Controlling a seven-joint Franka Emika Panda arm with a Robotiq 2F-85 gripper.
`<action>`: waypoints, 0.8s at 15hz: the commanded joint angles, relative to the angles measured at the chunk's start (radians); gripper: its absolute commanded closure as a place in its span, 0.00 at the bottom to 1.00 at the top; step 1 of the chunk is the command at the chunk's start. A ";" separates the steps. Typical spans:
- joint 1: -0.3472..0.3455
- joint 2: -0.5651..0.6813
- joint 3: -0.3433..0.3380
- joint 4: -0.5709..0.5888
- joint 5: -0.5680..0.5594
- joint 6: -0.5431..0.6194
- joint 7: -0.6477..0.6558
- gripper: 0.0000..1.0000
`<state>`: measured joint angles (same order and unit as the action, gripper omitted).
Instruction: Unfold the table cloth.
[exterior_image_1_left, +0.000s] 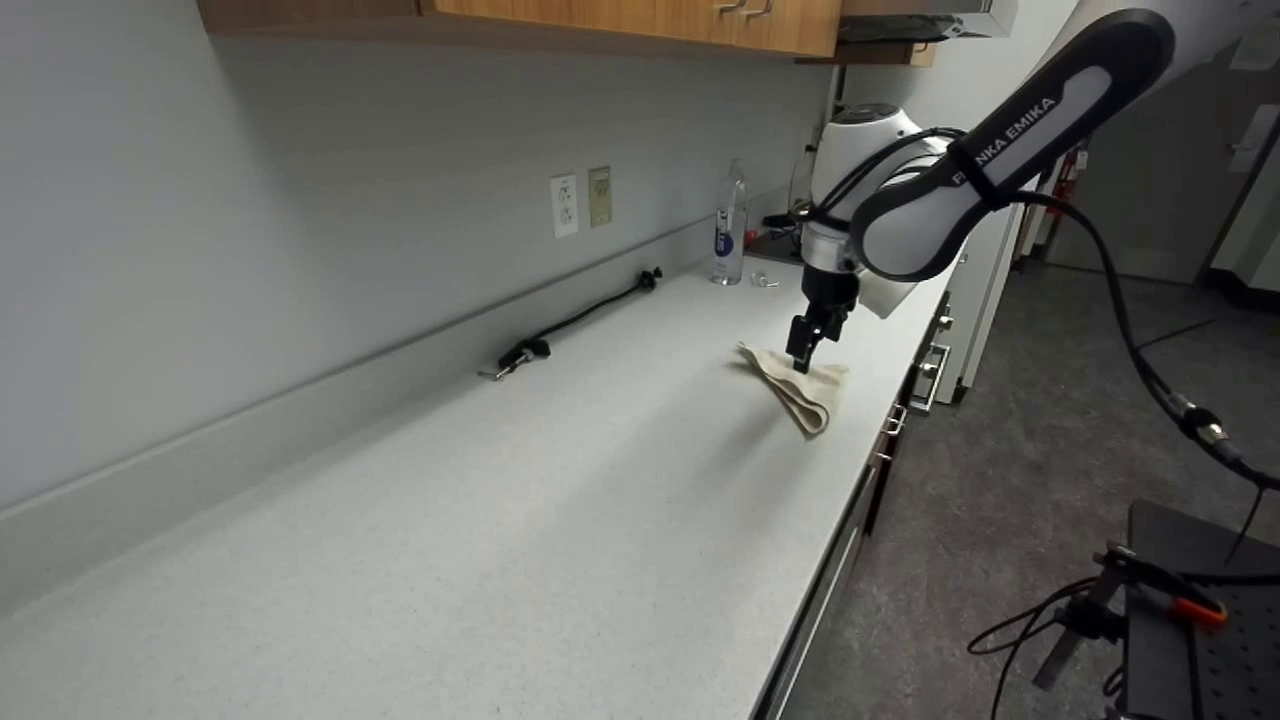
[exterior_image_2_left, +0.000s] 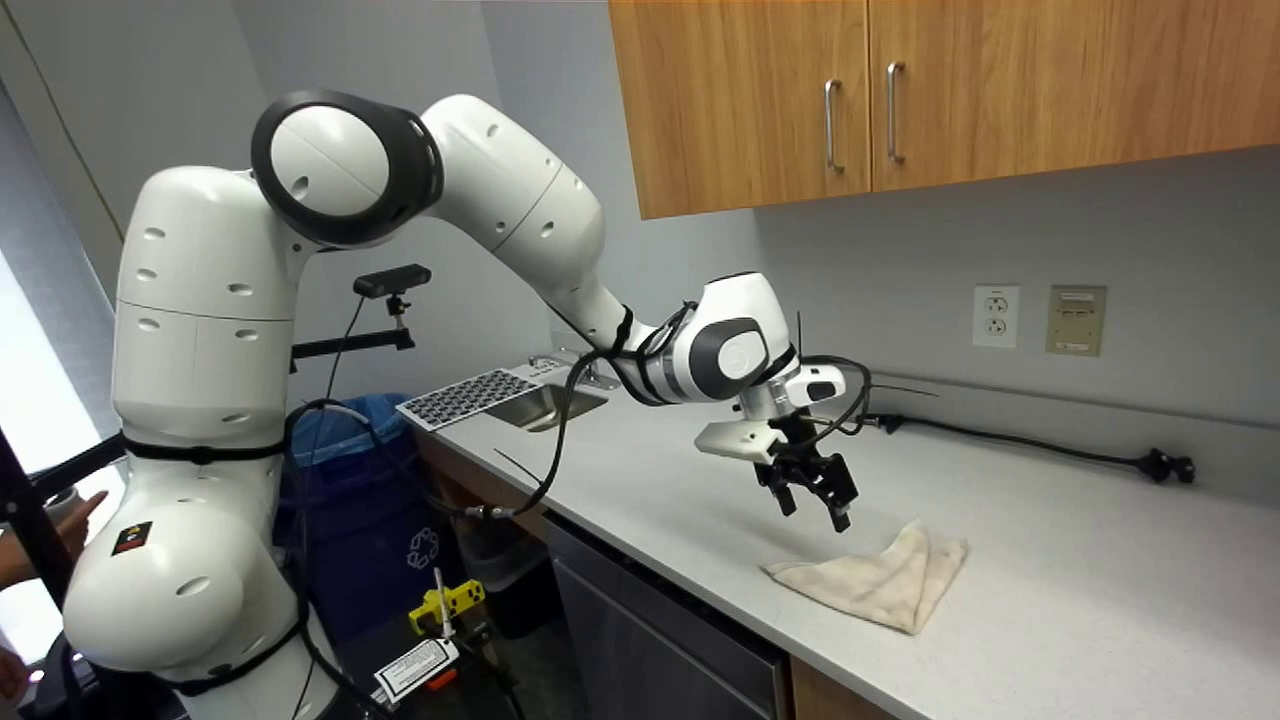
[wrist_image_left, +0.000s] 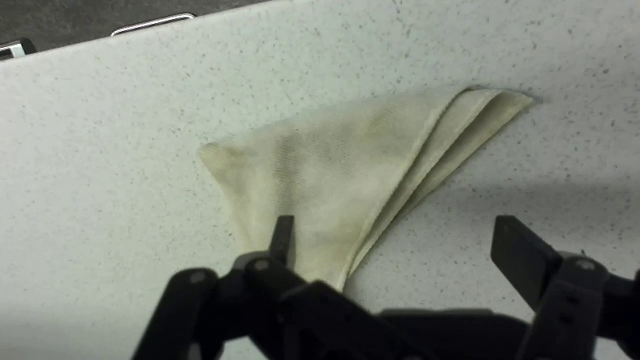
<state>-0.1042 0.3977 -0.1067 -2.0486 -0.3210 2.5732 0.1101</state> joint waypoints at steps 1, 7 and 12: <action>0.022 0.002 -0.023 0.004 0.017 0.000 -0.013 0.00; 0.088 0.142 -0.134 0.125 -0.068 -0.013 0.141 0.00; 0.140 0.248 -0.180 0.233 -0.074 -0.032 0.194 0.00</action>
<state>-0.0063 0.5723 -0.2522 -1.9086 -0.3712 2.5722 0.2562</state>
